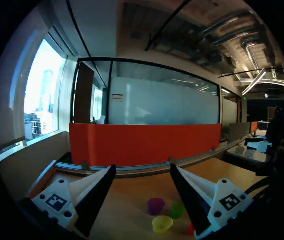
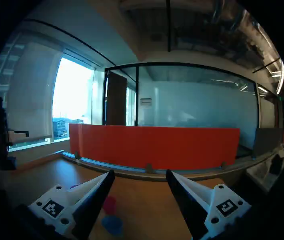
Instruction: Pour water
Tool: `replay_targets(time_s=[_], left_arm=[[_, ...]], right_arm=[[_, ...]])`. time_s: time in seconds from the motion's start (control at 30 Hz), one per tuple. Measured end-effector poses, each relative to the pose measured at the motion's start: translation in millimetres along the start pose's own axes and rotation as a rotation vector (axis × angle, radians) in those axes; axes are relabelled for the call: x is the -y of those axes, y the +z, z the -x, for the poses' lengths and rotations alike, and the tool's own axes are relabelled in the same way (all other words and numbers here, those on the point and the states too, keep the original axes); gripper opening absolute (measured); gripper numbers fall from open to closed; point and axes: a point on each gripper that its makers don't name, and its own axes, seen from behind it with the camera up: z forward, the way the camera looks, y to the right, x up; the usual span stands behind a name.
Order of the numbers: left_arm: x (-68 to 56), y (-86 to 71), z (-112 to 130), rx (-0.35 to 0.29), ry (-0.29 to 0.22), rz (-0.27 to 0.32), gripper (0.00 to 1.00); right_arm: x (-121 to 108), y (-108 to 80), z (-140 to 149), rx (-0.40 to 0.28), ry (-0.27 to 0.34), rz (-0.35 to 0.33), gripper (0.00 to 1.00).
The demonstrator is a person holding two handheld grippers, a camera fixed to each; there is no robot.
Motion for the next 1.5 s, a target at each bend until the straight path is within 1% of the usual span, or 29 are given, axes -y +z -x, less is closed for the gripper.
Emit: replay_targets(time_s=[0.1, 0.2, 0.3, 0.4, 0.6, 0.73, 1.0, 1.2, 1.4, 1.5], left_arm=[[-14.1, 3.2, 0, 0.004, -0.017, 0.076, 1.0], [-25.0, 6.2, 0, 0.008, -0.038, 0.139, 1.0], [-32.2, 8.7, 0, 0.007, -0.052, 0.191, 1.0], [-36.3, 10.7, 1, 0.01, -0.048, 0.229, 1.0], [-41.8, 17.0, 18, 0.056, -0.018, 0.277, 1.0], [-43.7, 22.6, 28, 0.088, 0.006, 0.302, 1.0], [-50.1, 34.0, 47, 0.144, 0.061, 0.375, 1.0], [-53.7, 43.4, 69, 0.196, 0.083, 0.415, 1.0], [-57.6, 51.1, 86, 0.226, 0.121, 0.44, 1.0], [-62.5, 53.0, 95, 0.245, 0.135, 0.467, 1.0]], right_arm=[[16, 2.9, 1, -0.003, -0.016, -0.072, 1.0], [35, 3.8, 0, 0.001, -0.024, -0.154, 1.0], [49, 4.8, -3, -0.002, -0.021, -0.219, 1.0], [55, 7.9, -1, 0.003, -0.027, -0.258, 1.0], [64, 15.9, 16, 0.044, -0.079, -0.304, 1.0], [70, 19.9, 28, 0.081, -0.087, -0.34, 1.0], [76, 23.1, 52, 0.166, -0.103, -0.397, 1.0], [79, 26.3, 74, 0.231, -0.123, -0.425, 1.0], [85, 27.3, 91, 0.277, -0.147, -0.45, 1.0], [86, 28.2, 100, 0.302, -0.158, -0.458, 1.0]])
